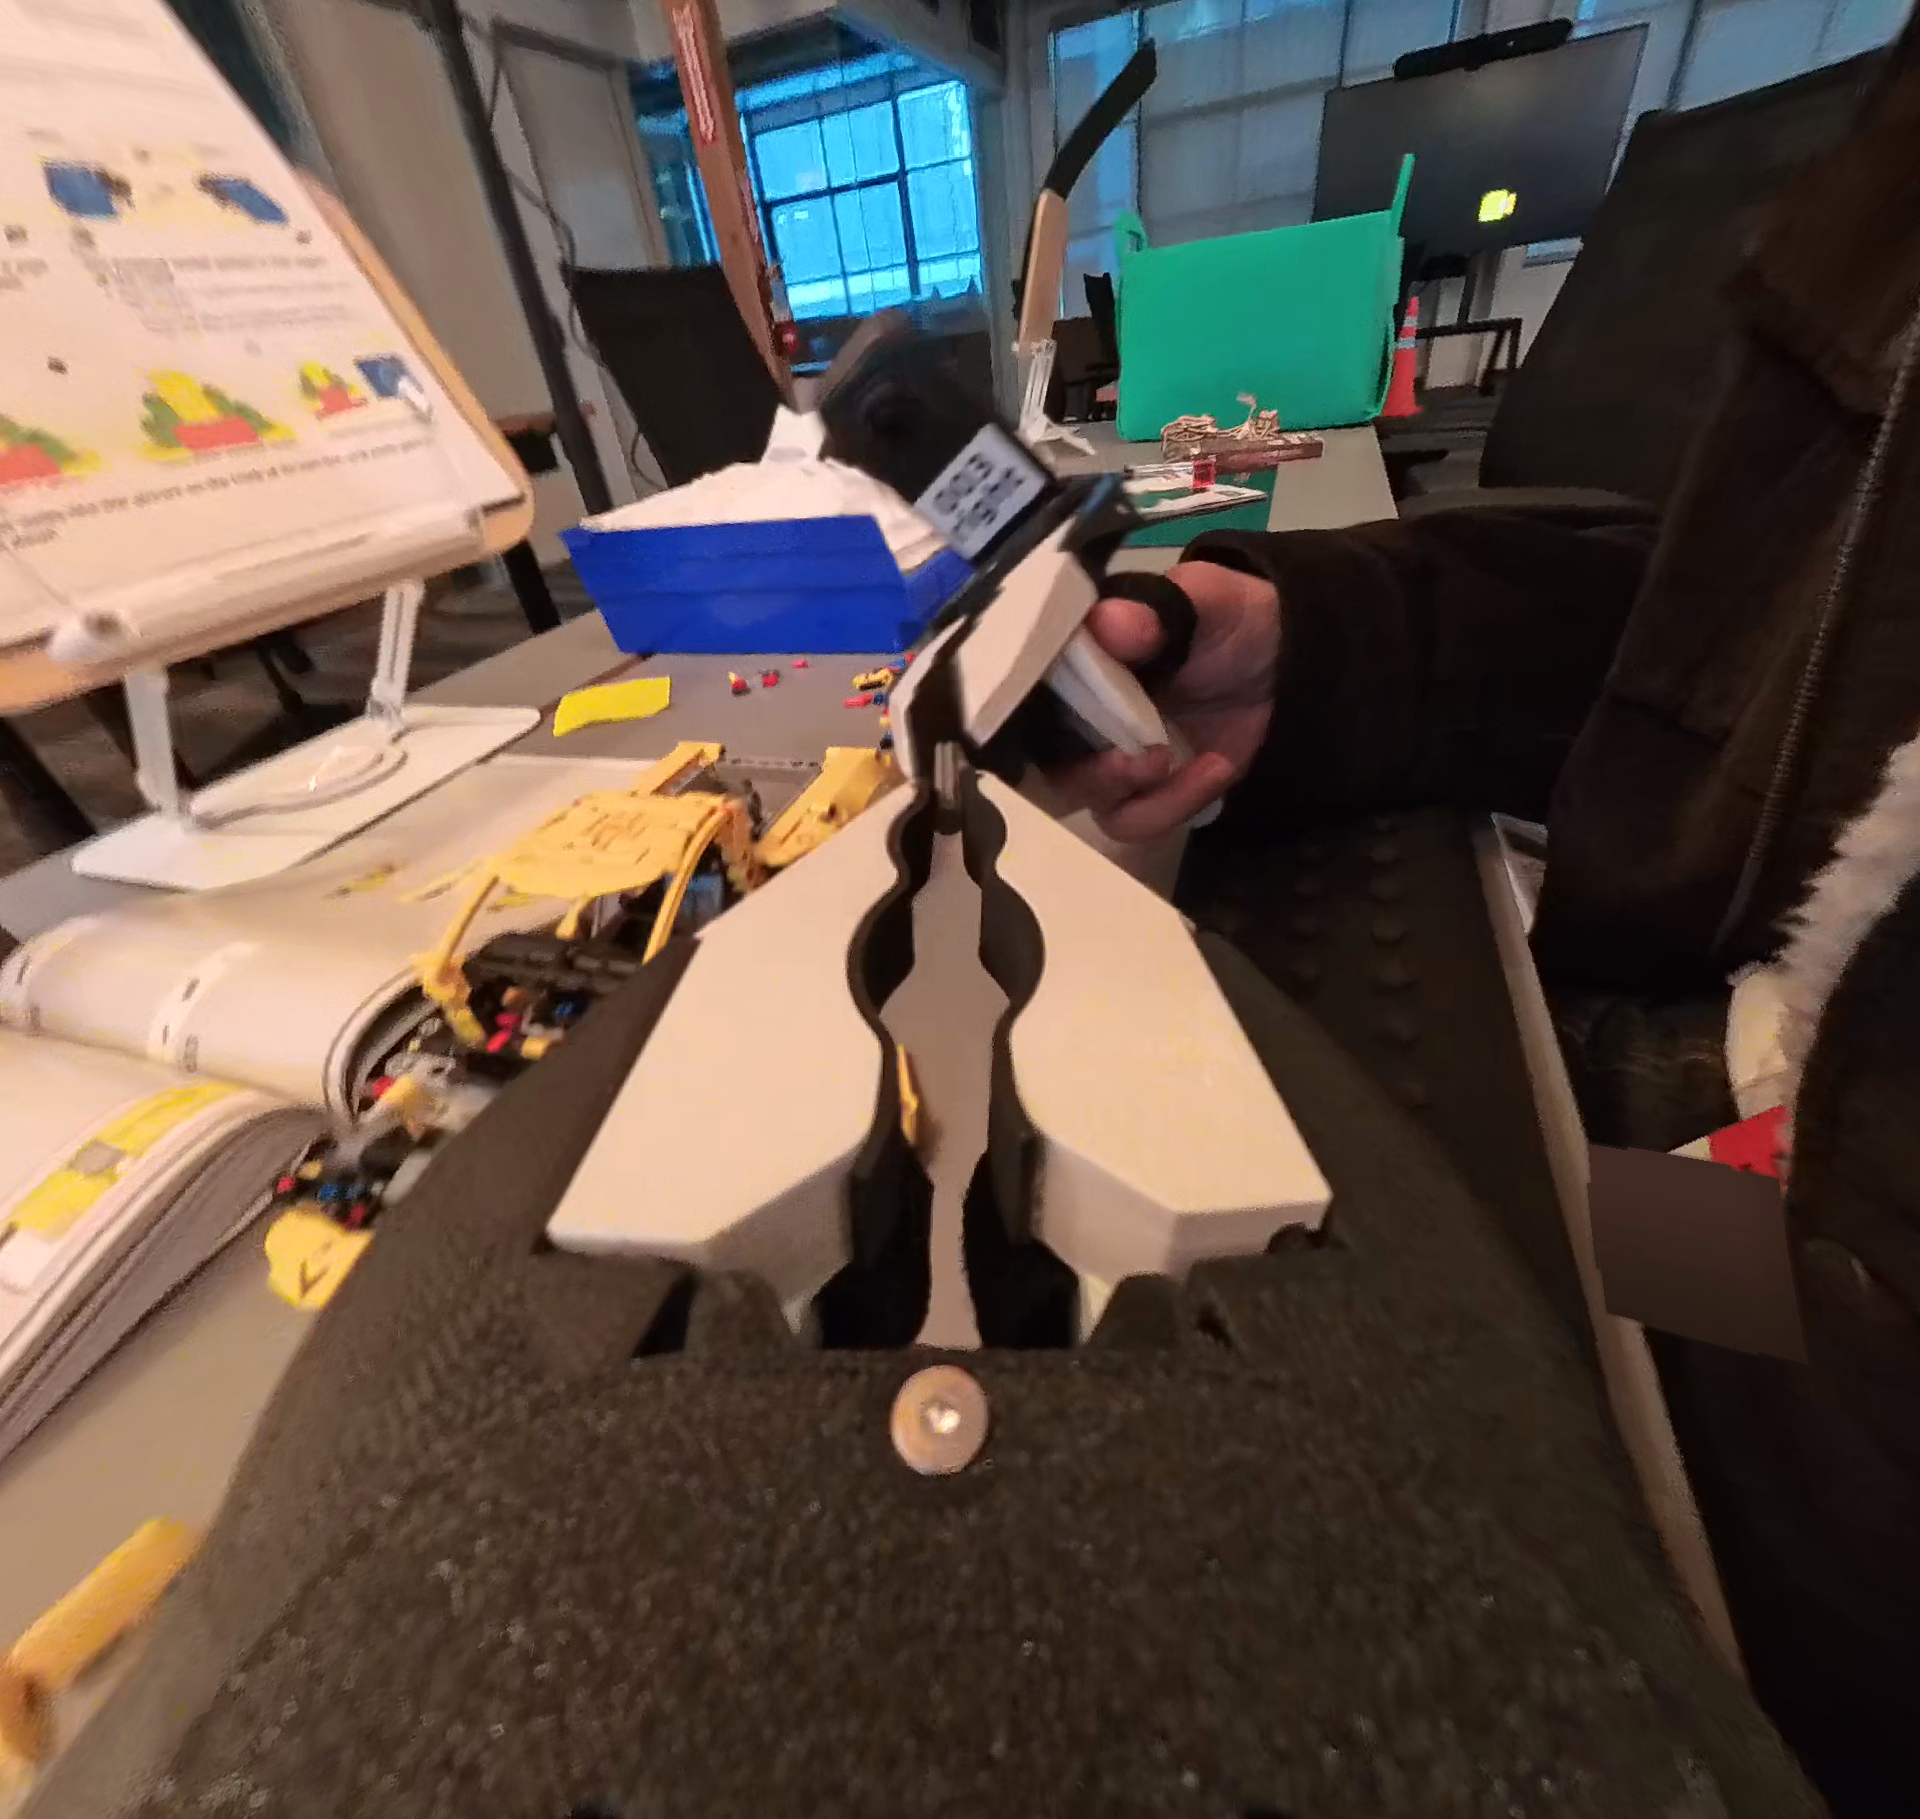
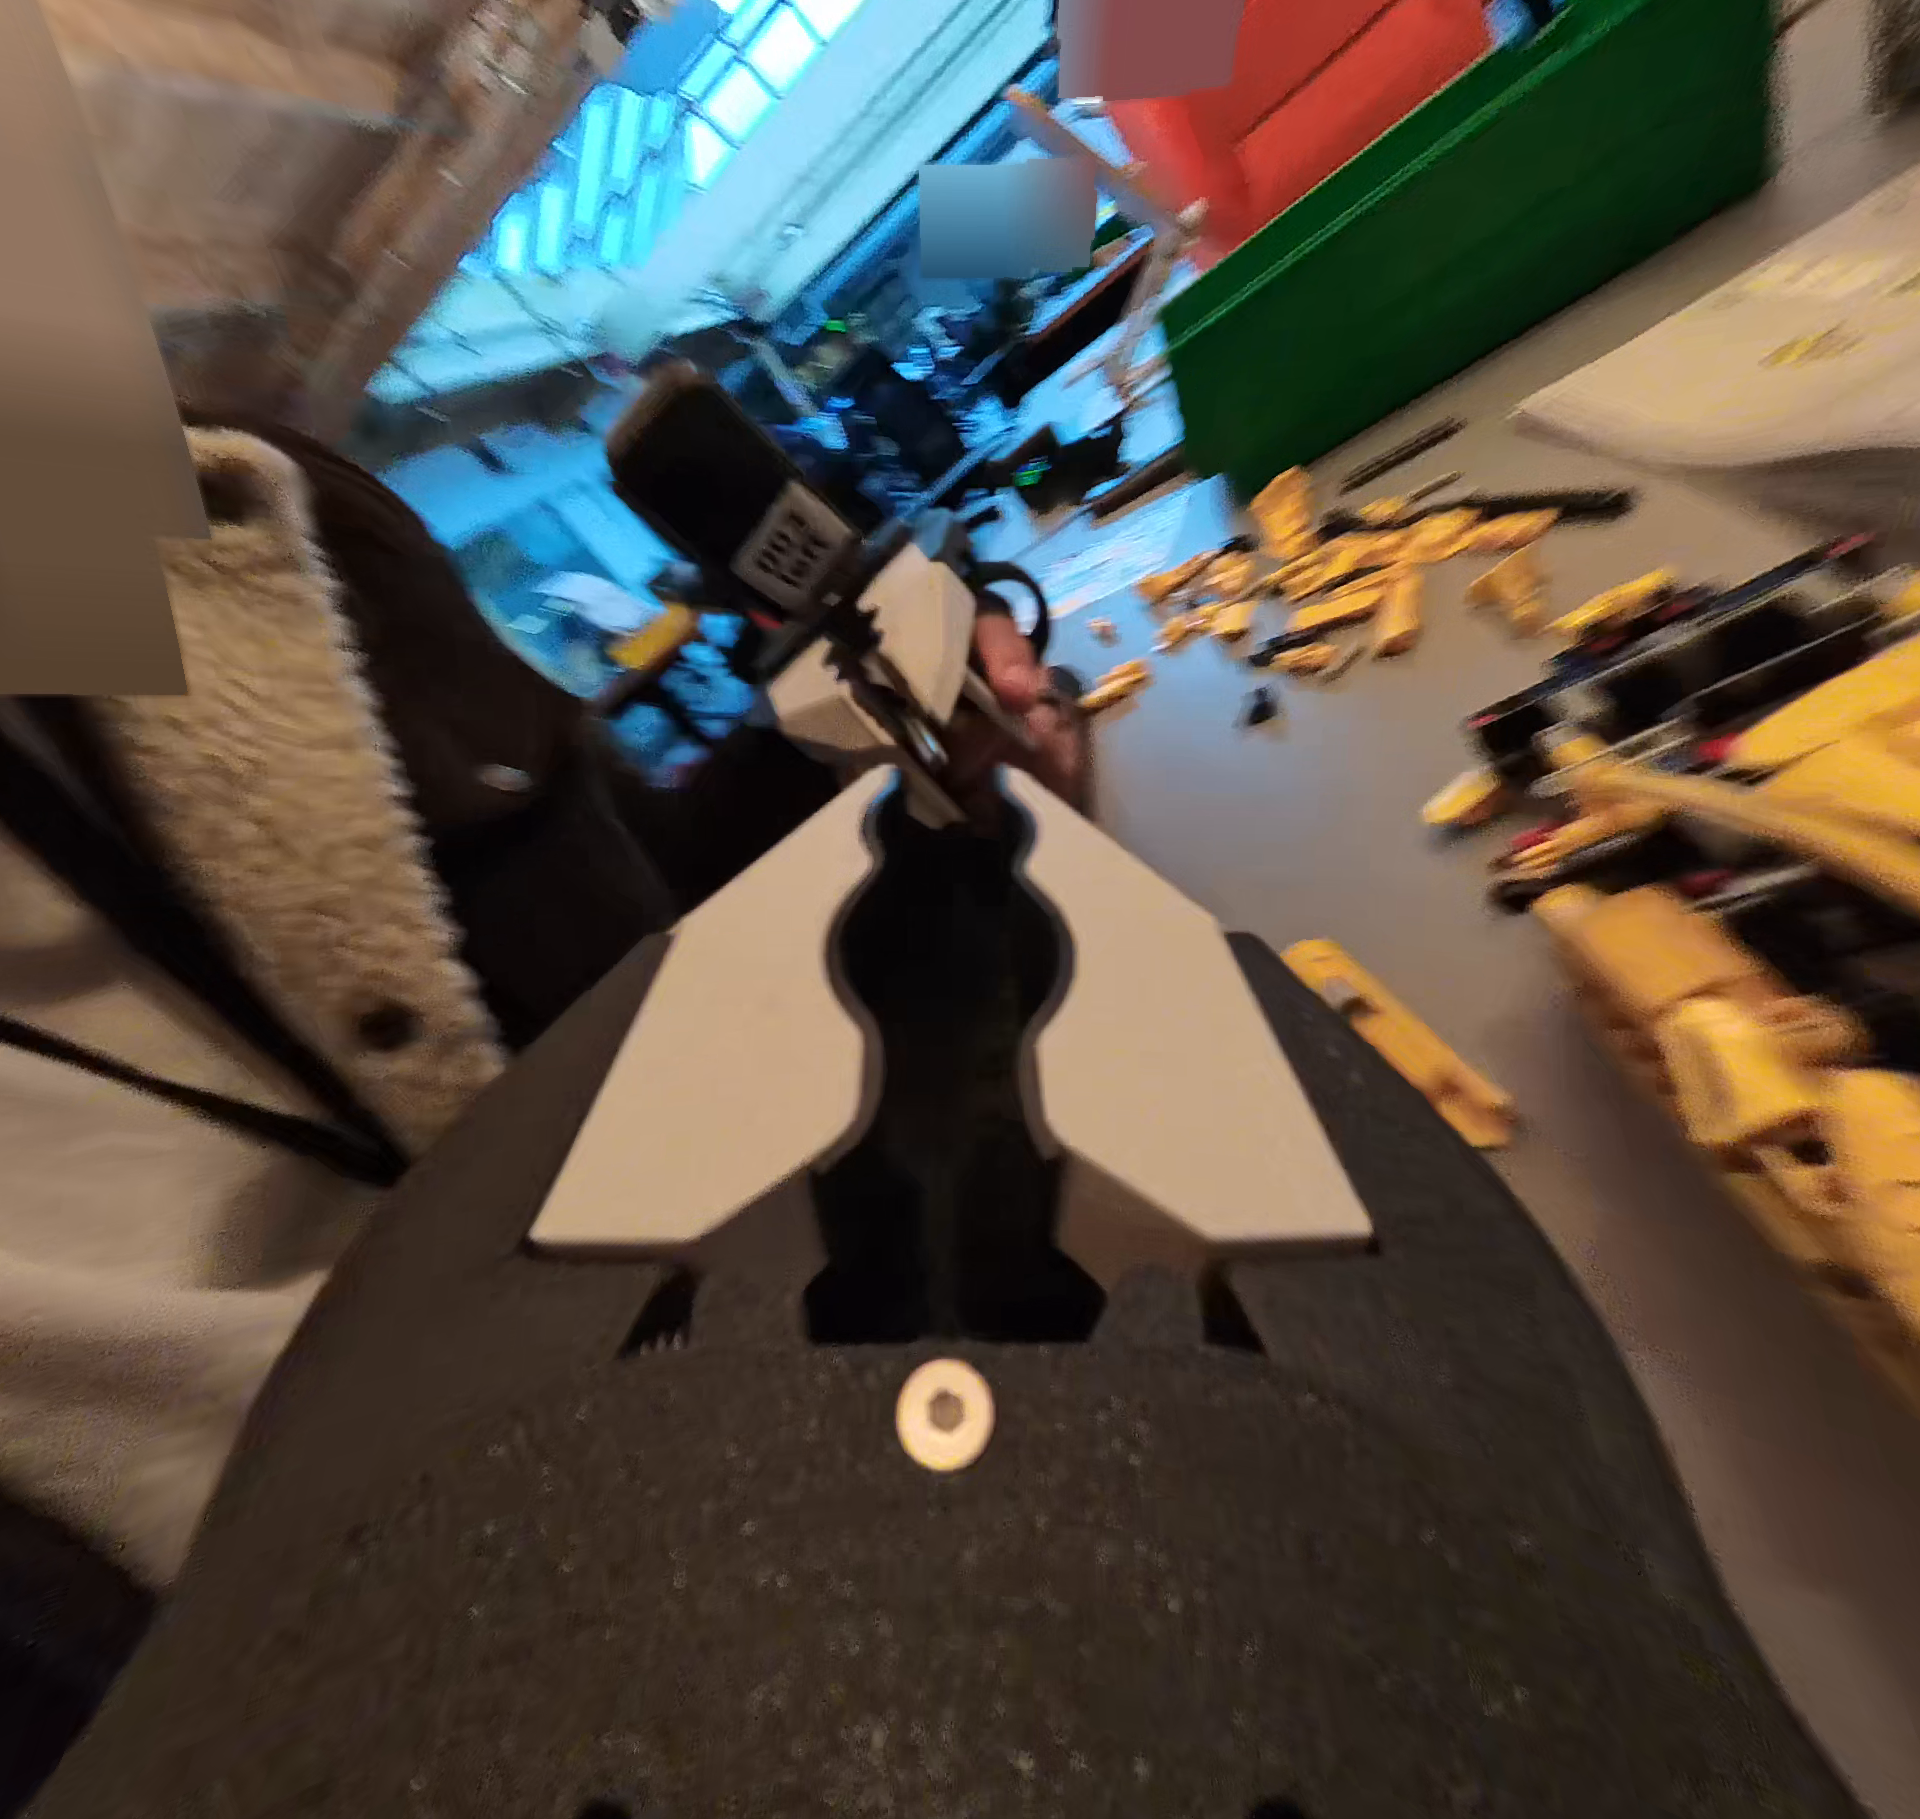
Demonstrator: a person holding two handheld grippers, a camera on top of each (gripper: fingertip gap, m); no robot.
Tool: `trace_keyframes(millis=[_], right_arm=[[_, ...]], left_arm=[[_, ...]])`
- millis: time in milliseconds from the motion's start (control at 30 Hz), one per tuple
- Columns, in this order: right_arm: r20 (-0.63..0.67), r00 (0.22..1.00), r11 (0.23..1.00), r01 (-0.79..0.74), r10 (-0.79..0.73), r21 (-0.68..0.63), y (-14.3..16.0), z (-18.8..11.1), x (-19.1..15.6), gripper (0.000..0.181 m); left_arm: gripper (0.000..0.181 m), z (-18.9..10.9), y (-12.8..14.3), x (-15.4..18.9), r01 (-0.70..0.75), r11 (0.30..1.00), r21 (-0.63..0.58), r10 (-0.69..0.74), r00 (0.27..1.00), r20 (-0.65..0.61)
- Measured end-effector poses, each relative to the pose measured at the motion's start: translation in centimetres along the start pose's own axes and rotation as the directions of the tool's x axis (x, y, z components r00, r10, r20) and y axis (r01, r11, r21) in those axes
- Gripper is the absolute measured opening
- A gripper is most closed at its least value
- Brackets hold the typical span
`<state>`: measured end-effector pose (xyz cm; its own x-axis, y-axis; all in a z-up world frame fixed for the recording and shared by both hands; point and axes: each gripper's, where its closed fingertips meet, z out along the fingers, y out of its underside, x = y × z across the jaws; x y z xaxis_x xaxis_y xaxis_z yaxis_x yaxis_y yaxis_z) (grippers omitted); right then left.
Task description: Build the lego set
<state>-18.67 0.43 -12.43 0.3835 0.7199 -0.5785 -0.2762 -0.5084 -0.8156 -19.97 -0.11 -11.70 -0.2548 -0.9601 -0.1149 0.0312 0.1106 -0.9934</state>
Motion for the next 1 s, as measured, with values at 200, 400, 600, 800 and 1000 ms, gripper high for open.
trace_keyframes(millis=[200,400,600,800,1000], right_arm=[[-0.143,0.812,0.747,0.431,-0.565,-0.506,4.7,-0.1,5.6,0.047],[-0.069,0.756,0.571,0.428,-0.651,-0.701,7.1,0.5,9.0,0.048],[-0.044,0.754,0.545,0.432,-0.656,-0.719,8.1,0.8,9.4,0.03],[-0.048,0.821,0.648,0.411,-0.569,-0.641,7.2,1.6,7.7,0.026],[0.056,0.912,0.833,0.395,-0.407,-0.386,4.3,2.7,2.8,0.024]], left_arm=[[0.004,-4.1,3.7,-4.3,0.215,0.953,-0.215,-0.204,0.976,0.073],[0.005,-5.6,3.2,-5.1,0.283,0.946,-0.161,-0.278,0.959,0.055],[0.005,-5.2,3.7,-4.2,0.254,0.945,-0.205,-0.256,0.967,0.017],[0.004,-4.8,4.5,-3.5,0.228,0.939,-0.258,-0.236,0.972,-0.002],[0.004,-4.4,4.1,-1.9,0.142,0.957,-0.253,-0.166,0.983,-0.074]])
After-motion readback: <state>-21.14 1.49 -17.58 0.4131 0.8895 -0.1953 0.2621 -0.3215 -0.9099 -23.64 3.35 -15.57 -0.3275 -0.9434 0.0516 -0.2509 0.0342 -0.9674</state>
